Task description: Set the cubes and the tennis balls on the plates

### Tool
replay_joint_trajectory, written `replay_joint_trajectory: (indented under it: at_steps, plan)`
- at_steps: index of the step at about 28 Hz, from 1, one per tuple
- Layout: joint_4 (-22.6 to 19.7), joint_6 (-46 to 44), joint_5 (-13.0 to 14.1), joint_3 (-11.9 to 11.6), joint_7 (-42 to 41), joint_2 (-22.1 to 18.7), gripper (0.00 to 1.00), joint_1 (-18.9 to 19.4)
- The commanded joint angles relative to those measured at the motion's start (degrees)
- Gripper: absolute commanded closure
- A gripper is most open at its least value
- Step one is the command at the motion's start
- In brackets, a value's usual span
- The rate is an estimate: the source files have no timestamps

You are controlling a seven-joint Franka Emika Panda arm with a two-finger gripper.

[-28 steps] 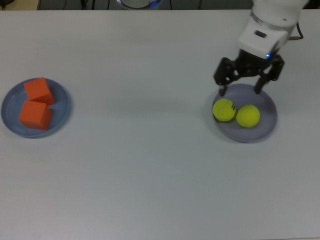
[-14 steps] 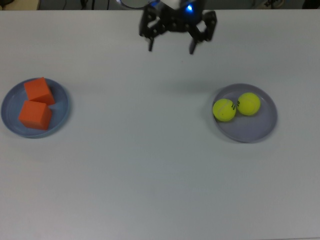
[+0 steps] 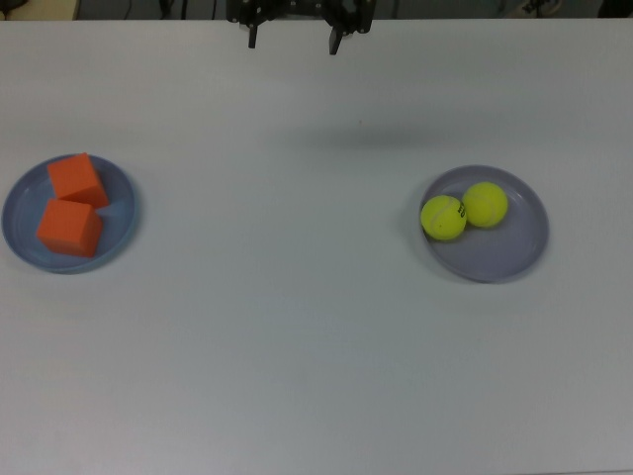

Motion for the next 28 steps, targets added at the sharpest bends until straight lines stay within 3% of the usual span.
replay_joint_trajectory:
  at_steps: [1,28]
  plan:
    - [-0.2,-1.1,3.4,-1.8,-1.0,-0.8,0.00,0.0]
    - [-0.2,4.3,4.1,-2.0,-1.3,-0.4,0.00,-0.1]
